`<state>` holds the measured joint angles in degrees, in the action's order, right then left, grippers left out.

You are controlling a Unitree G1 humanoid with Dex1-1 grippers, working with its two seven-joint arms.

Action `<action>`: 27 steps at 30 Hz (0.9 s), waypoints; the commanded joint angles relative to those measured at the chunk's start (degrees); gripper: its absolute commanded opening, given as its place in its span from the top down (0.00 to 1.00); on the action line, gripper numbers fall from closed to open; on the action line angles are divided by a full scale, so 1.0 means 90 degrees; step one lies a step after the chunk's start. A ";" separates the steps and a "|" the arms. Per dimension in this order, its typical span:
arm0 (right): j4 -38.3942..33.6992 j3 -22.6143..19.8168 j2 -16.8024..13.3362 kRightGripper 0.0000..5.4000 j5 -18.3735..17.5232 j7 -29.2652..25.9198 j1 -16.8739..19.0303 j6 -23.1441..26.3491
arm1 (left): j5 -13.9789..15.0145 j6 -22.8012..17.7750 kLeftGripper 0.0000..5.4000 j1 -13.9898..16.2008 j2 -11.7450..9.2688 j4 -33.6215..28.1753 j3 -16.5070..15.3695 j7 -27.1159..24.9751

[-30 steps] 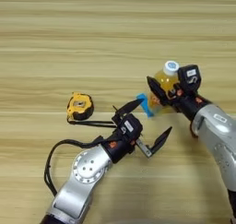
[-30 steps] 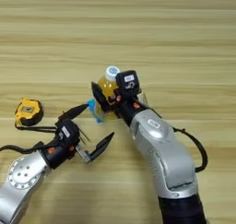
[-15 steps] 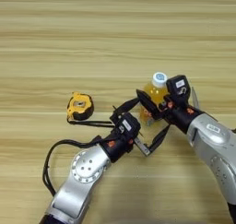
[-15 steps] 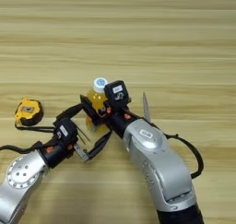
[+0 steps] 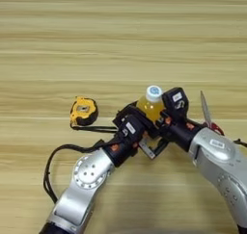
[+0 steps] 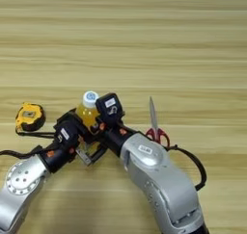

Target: Move the objects on the table

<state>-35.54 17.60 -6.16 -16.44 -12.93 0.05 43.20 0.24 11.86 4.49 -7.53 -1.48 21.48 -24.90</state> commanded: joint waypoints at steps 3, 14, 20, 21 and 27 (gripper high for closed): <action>-0.0357 0.0041 0.0185 0.35 -0.0232 0.0066 -0.0160 0.0173 | -0.0042 -0.0017 0.00 -0.0071 0.0010 0.0109 -0.0039 0.0021; -0.0331 0.0064 0.0257 0.35 -0.0201 0.0152 -0.0262 0.0130 | -0.0022 -0.0015 0.16 -0.0079 -0.0013 0.0219 -0.0040 -0.0078; -0.0267 0.0077 0.0239 0.35 -0.0149 0.0158 -0.0274 0.0098 | 0.0009 -0.0012 0.28 -0.0065 -0.0015 0.0201 -0.0048 -0.0110; -0.0227 0.0081 0.0223 0.35 -0.0119 0.0158 -0.0275 0.0071 | 0.0015 -0.0013 0.31 -0.0063 -0.0014 0.0196 -0.0051 -0.0111; -0.0064 0.0105 0.0160 0.35 -0.0025 0.0144 -0.0261 -0.0038 | 0.0073 -0.0012 0.36 -0.0060 -0.0008 0.0177 -0.0090 -0.0125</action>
<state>-36.04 17.86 -4.98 -16.91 -11.33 -0.72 44.24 0.58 12.08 3.98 -7.65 -0.01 20.41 -25.42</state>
